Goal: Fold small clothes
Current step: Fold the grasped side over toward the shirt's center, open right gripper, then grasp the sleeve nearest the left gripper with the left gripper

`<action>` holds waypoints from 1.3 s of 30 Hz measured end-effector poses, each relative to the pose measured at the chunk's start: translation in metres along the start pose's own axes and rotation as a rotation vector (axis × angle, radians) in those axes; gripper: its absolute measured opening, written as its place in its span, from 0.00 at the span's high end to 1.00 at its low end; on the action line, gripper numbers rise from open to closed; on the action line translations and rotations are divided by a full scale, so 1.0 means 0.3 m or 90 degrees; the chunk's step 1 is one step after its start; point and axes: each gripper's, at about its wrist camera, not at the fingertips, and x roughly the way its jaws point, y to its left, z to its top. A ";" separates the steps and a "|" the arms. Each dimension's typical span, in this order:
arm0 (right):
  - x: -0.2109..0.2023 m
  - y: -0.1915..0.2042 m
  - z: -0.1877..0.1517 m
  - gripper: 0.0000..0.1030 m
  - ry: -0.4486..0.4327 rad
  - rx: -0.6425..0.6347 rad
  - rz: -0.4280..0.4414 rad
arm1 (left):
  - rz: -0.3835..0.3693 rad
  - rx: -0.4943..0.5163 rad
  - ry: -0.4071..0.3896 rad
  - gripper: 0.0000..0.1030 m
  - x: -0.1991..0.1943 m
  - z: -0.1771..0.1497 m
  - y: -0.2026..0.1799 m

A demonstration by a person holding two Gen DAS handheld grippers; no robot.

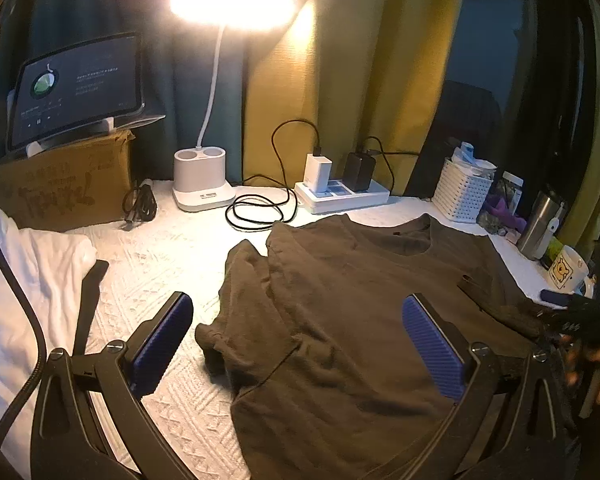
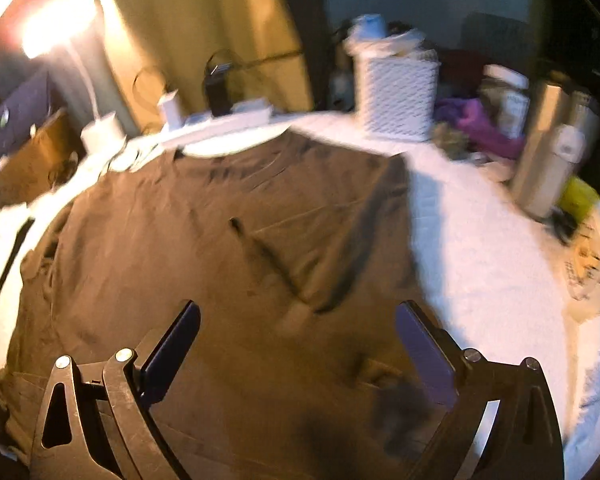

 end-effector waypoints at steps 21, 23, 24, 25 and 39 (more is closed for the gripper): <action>0.048 0.133 -0.121 0.04 0.092 -0.020 0.136 | 0.050 -0.015 0.043 0.00 0.024 -0.032 0.043; 0.040 0.142 -0.108 0.04 0.087 -0.018 0.134 | 0.060 -0.026 0.050 0.00 0.038 -0.034 0.083; 0.033 0.144 -0.101 0.04 0.083 -0.020 0.129 | 0.063 -0.032 0.053 0.00 0.050 -0.032 0.111; 0.025 0.150 -0.087 0.04 0.077 -0.022 0.120 | 0.064 -0.036 0.055 0.00 0.064 -0.028 0.138; 0.052 0.112 0.028 0.04 0.053 -0.012 0.031 | 0.004 0.036 0.160 0.25 0.438 0.065 0.244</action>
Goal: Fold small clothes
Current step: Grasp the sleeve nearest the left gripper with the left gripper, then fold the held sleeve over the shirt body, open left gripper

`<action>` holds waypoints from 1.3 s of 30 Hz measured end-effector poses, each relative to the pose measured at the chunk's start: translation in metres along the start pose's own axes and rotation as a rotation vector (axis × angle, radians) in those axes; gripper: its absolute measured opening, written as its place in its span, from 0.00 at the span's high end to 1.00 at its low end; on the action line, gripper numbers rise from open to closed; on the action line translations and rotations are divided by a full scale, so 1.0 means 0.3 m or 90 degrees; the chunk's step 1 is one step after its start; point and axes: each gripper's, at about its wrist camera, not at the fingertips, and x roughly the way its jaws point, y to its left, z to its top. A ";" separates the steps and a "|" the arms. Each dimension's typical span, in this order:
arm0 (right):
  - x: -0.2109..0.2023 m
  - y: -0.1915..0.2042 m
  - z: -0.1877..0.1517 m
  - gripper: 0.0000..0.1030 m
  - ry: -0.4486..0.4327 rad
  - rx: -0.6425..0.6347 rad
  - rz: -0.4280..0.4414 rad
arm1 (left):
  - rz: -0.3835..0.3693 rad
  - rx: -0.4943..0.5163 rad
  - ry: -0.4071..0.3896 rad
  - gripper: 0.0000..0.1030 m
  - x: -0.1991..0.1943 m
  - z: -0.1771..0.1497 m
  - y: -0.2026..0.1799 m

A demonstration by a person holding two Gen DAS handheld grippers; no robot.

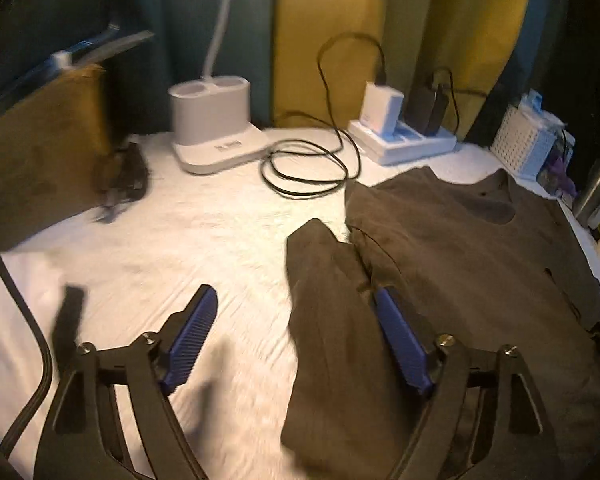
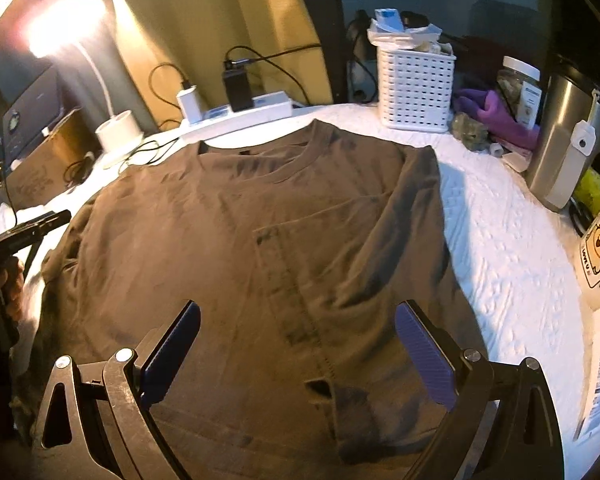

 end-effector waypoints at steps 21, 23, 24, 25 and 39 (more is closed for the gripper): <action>-0.002 -0.001 0.038 0.04 -0.014 -0.008 0.020 | 0.129 -0.120 -0.103 0.97 -0.128 -0.080 0.091; -0.010 -0.008 0.033 0.04 -0.018 -0.006 0.025 | 0.157 -0.128 -0.116 0.97 -0.160 -0.094 0.086; -0.015 -0.013 0.029 0.04 -0.019 -0.004 0.028 | 0.165 -0.133 -0.121 0.97 -0.172 -0.099 0.084; -0.017 -0.019 0.025 0.04 -0.020 -0.003 0.030 | 0.174 -0.136 -0.125 0.97 -0.181 -0.104 0.079; -0.047 -0.104 -0.029 0.04 -0.038 0.026 0.073 | 0.212 -0.083 -0.157 0.97 -0.285 -0.063 -0.085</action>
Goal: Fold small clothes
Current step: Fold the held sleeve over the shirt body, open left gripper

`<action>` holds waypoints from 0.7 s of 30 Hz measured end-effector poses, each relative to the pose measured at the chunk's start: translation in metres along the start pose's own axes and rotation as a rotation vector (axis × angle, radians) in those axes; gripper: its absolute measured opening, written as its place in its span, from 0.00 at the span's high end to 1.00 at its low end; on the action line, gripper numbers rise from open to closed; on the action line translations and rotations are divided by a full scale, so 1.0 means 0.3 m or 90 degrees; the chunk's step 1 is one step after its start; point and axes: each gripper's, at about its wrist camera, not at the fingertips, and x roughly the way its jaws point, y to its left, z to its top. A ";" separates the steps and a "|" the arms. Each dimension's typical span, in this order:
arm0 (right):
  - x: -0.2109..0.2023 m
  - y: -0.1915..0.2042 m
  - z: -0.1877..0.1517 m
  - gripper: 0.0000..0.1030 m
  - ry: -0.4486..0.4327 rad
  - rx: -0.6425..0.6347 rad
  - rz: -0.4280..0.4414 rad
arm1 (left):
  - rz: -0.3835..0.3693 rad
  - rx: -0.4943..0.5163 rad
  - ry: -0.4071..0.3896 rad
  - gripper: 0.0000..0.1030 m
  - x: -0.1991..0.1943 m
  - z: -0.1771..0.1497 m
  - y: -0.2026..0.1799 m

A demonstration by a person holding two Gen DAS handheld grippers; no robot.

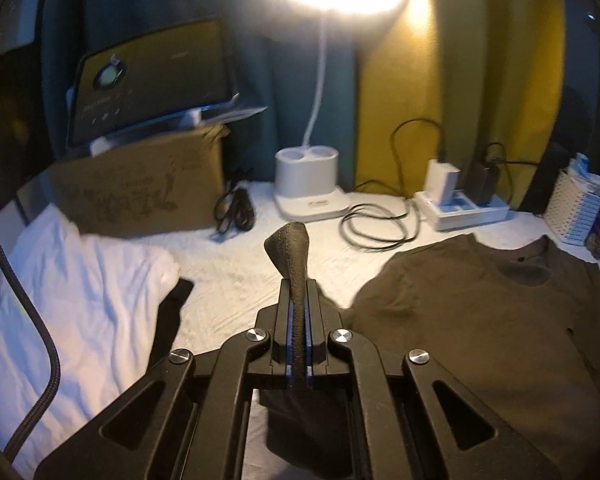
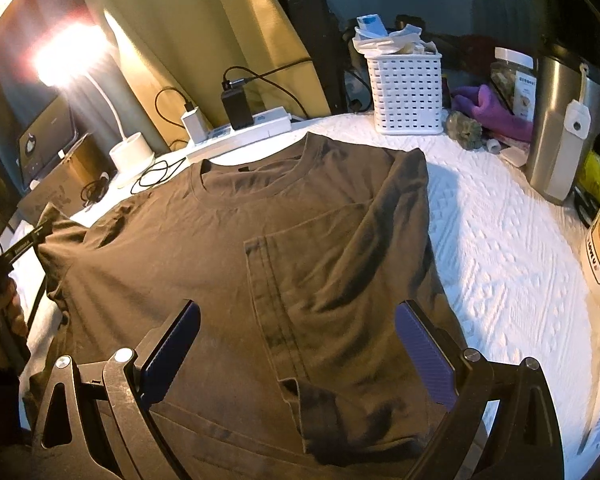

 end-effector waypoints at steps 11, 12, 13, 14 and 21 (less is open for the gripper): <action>-0.024 -0.043 -0.017 0.04 -0.021 0.019 0.015 | -0.077 0.109 0.018 0.97 -0.001 0.021 -0.257; -0.026 -0.046 -0.017 0.04 -0.022 0.021 0.016 | -0.087 0.122 0.026 0.97 0.007 0.016 -0.288; -0.028 -0.050 -0.018 0.04 -0.024 0.023 0.016 | -0.101 0.133 0.038 0.97 0.018 0.011 -0.319; -0.030 -0.054 -0.020 0.04 -0.025 0.025 0.016 | -0.112 0.143 0.053 0.97 0.030 0.002 -0.348; -0.030 -0.079 -0.038 0.04 -0.022 0.041 0.011 | -0.177 0.191 0.178 0.96 0.097 -0.073 -0.487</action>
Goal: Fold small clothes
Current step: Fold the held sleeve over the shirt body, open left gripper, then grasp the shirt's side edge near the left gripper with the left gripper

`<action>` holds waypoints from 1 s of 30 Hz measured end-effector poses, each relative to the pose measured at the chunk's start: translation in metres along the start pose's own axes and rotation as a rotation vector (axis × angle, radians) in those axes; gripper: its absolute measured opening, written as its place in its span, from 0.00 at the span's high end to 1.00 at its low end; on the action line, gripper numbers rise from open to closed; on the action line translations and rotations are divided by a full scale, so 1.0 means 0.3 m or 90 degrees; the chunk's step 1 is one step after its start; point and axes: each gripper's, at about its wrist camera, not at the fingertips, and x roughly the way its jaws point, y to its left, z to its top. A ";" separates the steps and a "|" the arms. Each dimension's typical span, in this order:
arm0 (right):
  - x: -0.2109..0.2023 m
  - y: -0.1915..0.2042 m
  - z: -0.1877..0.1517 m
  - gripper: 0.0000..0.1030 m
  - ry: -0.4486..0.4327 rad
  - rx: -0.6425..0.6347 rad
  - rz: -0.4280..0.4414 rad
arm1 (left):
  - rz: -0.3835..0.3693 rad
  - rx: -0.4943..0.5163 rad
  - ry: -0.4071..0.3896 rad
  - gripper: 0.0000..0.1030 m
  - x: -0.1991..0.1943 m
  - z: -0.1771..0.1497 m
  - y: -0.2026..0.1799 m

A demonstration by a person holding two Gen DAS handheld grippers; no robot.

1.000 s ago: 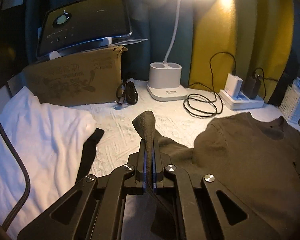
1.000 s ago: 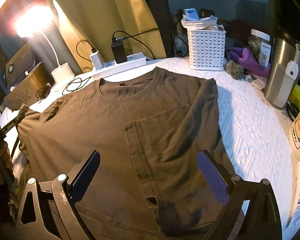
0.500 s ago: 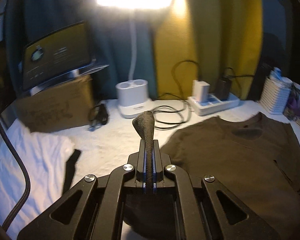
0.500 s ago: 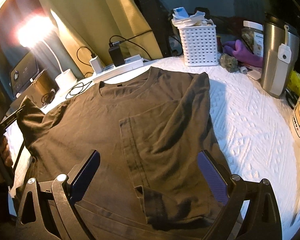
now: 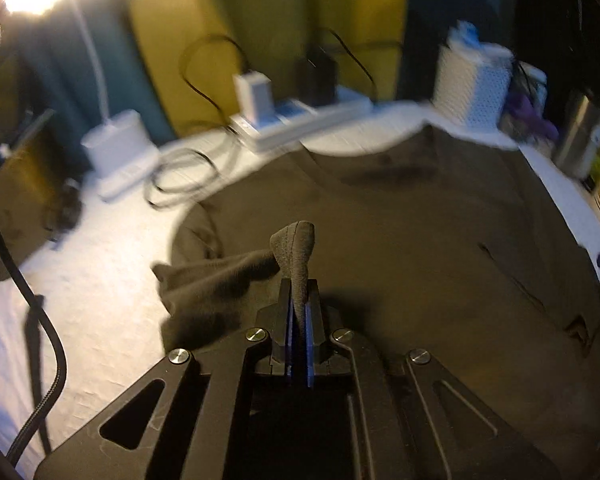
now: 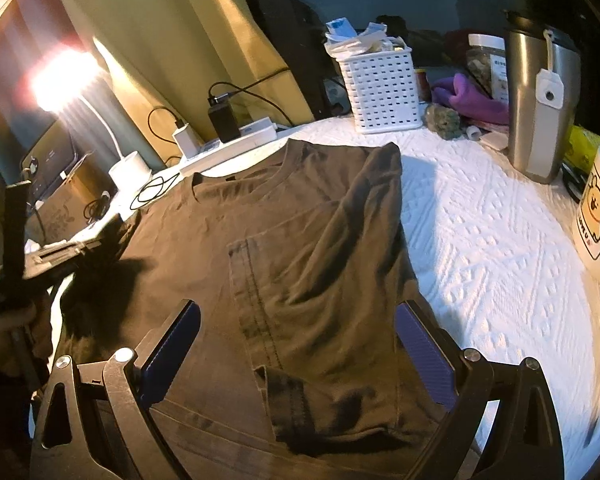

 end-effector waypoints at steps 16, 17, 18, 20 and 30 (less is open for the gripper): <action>0.014 0.076 -0.038 0.04 0.021 -0.023 -0.012 | -0.041 -0.087 -0.024 0.45 -0.181 -0.176 0.285; 0.014 0.086 -0.040 0.04 0.022 -0.027 -0.013 | -0.054 -0.096 -0.025 0.45 -0.167 -0.182 0.308; 0.013 0.097 -0.040 0.04 0.022 -0.031 -0.014 | -0.070 -0.102 -0.021 0.45 -0.155 -0.185 0.320; 0.009 0.113 -0.042 0.04 0.023 -0.036 -0.016 | -0.110 -0.123 -0.002 0.45 -0.118 -0.195 0.351; -0.012 0.130 -0.061 0.04 0.028 -0.033 -0.040 | -0.159 -0.119 -0.006 0.67 -0.074 -0.215 0.338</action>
